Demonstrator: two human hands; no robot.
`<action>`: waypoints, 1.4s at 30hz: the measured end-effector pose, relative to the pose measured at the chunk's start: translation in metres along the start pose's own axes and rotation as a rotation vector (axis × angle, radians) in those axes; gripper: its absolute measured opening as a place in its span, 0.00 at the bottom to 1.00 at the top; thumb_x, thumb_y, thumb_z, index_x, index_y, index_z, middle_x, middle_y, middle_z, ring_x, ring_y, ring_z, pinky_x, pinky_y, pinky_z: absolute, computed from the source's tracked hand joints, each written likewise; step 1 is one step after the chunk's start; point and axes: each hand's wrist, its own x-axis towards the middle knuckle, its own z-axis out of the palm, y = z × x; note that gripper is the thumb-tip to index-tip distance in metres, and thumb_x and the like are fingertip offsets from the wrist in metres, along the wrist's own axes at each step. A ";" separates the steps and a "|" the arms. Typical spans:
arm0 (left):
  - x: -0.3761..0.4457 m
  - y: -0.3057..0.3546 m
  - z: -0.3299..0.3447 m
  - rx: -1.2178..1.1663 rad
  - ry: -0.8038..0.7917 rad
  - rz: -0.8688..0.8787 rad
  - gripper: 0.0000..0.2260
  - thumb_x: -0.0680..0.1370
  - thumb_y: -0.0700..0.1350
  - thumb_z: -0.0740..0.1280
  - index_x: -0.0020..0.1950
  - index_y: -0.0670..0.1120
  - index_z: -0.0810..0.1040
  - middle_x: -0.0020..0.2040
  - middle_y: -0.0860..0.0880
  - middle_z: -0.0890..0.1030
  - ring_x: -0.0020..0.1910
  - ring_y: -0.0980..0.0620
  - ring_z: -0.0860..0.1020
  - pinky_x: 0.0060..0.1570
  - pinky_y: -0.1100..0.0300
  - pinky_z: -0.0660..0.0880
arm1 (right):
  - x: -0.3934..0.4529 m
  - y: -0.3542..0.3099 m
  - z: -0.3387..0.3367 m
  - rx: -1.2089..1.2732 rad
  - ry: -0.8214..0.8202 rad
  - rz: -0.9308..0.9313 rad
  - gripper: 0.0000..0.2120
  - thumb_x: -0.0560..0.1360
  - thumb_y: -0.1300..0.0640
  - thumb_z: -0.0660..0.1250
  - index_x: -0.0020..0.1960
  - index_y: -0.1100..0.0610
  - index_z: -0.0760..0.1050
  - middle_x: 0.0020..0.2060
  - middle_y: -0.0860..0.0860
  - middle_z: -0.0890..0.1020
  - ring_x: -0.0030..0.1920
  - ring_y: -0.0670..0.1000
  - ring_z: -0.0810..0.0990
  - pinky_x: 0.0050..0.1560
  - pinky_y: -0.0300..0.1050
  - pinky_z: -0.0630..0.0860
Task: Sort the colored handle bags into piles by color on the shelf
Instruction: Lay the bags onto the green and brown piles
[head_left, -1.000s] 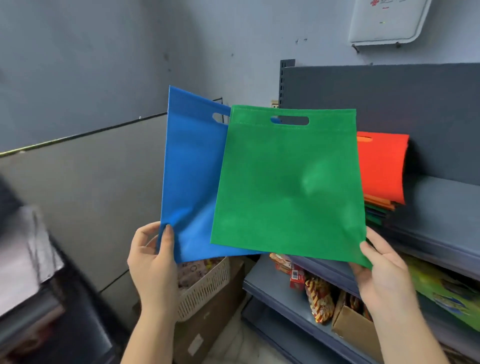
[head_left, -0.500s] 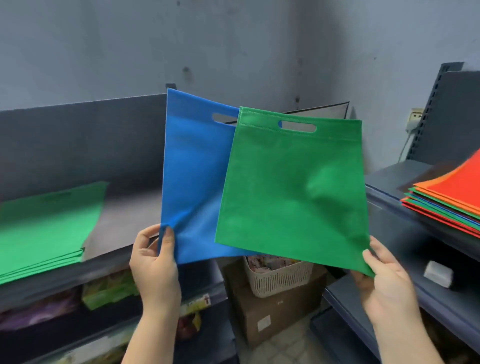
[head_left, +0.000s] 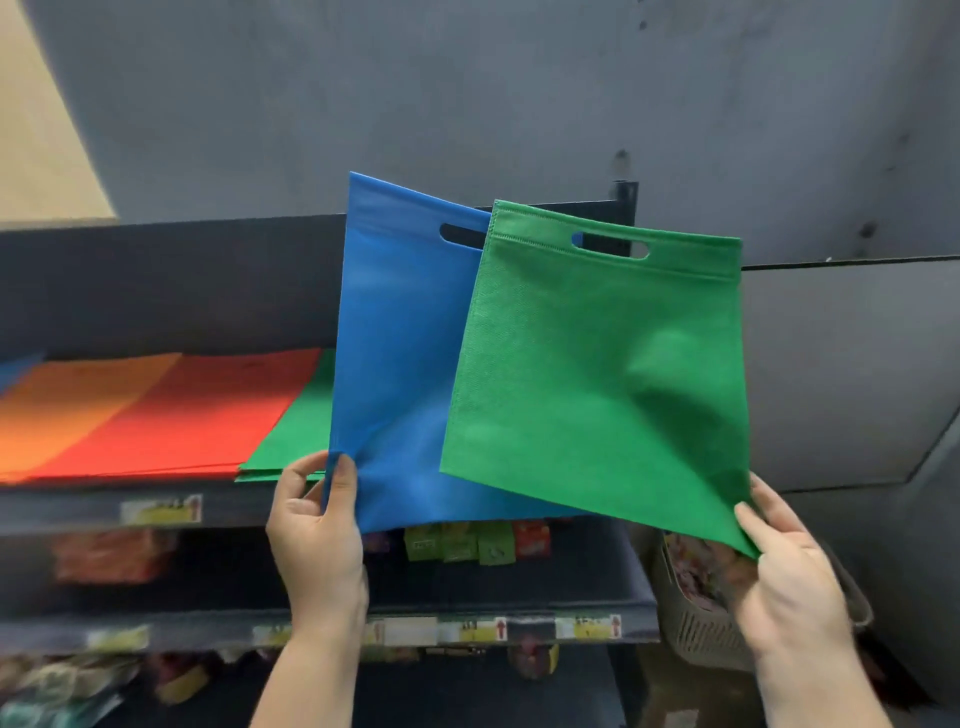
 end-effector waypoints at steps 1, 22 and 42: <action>0.011 0.003 -0.011 0.015 0.015 0.007 0.13 0.78 0.41 0.67 0.39 0.60 0.79 0.36 0.57 0.84 0.37 0.60 0.81 0.38 0.68 0.76 | -0.002 0.009 0.013 0.000 -0.010 0.010 0.16 0.80 0.69 0.54 0.49 0.54 0.77 0.36 0.48 0.85 0.35 0.46 0.84 0.36 0.40 0.82; 0.189 -0.013 -0.179 0.481 0.029 0.183 0.05 0.78 0.44 0.66 0.45 0.53 0.74 0.25 0.49 0.66 0.23 0.57 0.65 0.27 0.62 0.65 | 0.006 0.141 0.212 -0.238 -0.062 -0.071 0.15 0.80 0.68 0.55 0.49 0.54 0.77 0.45 0.51 0.82 0.44 0.49 0.82 0.34 0.37 0.80; 0.156 0.029 -0.252 0.563 0.108 0.272 0.02 0.79 0.45 0.65 0.50 0.50 0.73 0.46 0.49 0.79 0.43 0.52 0.77 0.40 0.66 0.72 | -0.010 0.143 0.209 -1.612 -0.183 -0.533 0.20 0.78 0.63 0.61 0.69 0.62 0.69 0.66 0.59 0.74 0.66 0.60 0.71 0.63 0.51 0.68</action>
